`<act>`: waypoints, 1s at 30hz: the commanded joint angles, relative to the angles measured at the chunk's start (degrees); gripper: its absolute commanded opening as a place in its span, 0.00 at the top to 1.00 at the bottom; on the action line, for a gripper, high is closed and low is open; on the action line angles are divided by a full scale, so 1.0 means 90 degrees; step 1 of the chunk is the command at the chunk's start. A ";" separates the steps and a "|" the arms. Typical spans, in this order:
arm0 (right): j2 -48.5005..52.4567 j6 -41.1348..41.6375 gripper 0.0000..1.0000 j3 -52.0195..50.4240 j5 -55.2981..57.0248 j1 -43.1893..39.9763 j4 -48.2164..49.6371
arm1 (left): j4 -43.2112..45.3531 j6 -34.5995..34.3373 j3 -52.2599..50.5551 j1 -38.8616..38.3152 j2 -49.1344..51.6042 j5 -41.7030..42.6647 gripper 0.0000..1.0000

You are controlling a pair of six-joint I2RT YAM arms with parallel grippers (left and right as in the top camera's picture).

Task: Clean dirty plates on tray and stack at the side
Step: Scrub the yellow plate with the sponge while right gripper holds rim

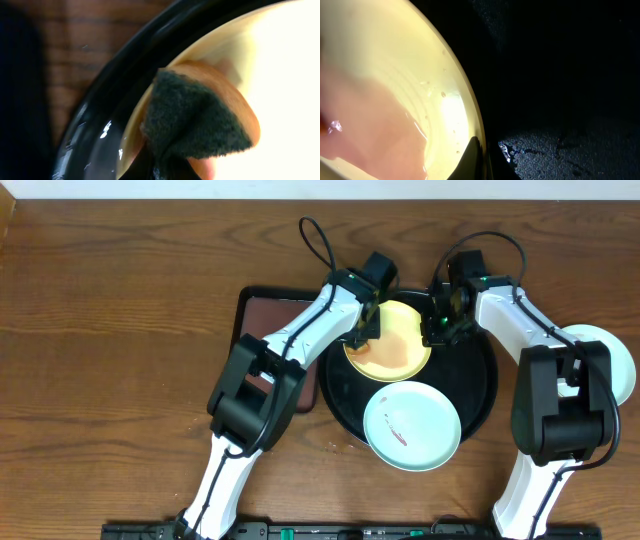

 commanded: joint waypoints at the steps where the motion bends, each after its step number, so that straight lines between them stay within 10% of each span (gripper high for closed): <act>1: 0.0053 0.0010 0.99 -0.0090 0.0019 0.0070 -0.0051 | 0.0432 -0.0359 -0.0075 -0.0066 0.0199 0.0420 0.93; 17: 0.0053 0.0010 0.99 -0.0090 0.0019 0.0073 -0.0075 | 0.0459 -0.0862 -0.0219 -0.0323 0.0325 0.1957 0.92; 30: 0.0053 0.0012 0.99 -0.0090 0.0022 0.0073 -0.0129 | -0.0372 0.0131 -0.0219 -0.0148 0.0325 -0.2193 0.93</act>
